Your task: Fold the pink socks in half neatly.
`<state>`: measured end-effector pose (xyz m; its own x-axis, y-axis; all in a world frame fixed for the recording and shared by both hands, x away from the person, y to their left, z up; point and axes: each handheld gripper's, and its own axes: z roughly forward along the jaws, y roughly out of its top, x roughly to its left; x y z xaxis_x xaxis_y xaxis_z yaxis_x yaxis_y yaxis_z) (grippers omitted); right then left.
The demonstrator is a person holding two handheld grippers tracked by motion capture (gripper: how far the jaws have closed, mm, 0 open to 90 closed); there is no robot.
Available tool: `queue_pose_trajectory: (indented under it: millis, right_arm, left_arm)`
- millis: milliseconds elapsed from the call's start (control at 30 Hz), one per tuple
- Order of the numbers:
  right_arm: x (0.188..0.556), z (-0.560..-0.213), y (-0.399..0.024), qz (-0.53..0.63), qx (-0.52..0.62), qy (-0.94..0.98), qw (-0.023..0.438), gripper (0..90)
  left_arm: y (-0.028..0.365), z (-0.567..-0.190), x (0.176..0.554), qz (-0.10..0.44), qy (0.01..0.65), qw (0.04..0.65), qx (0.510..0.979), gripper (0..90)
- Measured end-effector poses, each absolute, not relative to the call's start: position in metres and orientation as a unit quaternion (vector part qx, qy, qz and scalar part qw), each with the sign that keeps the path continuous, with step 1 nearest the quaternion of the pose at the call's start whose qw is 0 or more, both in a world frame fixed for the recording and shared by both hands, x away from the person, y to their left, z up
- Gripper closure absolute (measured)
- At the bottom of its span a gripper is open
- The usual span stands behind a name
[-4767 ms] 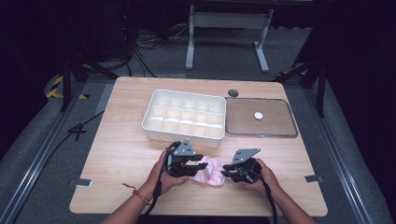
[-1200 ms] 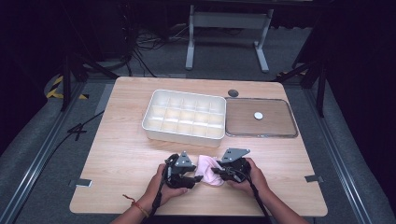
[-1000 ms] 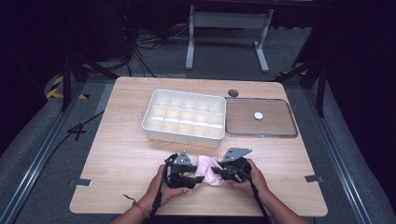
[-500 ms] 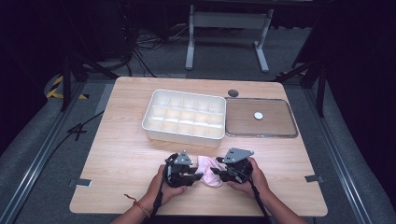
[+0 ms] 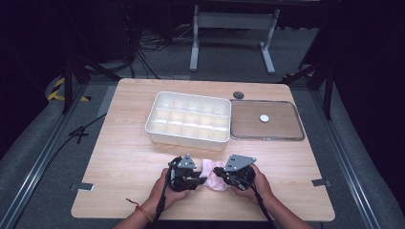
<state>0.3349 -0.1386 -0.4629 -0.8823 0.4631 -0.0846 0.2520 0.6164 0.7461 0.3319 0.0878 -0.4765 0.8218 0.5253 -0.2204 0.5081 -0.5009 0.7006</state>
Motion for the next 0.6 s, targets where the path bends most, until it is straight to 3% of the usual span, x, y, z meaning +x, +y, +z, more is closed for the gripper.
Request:
queue_pose_trajectory:
  millis: [233,600]
  right_arm:
    - [0.3371,-0.4719,-0.1341,0.380,0.209,0.893,0.119,88.8]
    - [0.3370,-0.4726,-0.1309,0.382,0.209,0.892,0.125,88.6]
  left_arm:
    - [0.0876,-0.4711,0.3314,0.015,0.291,0.427,0.856,81.4]
    - [0.0867,-0.4690,0.3313,0.021,0.282,0.428,0.858,83.5]
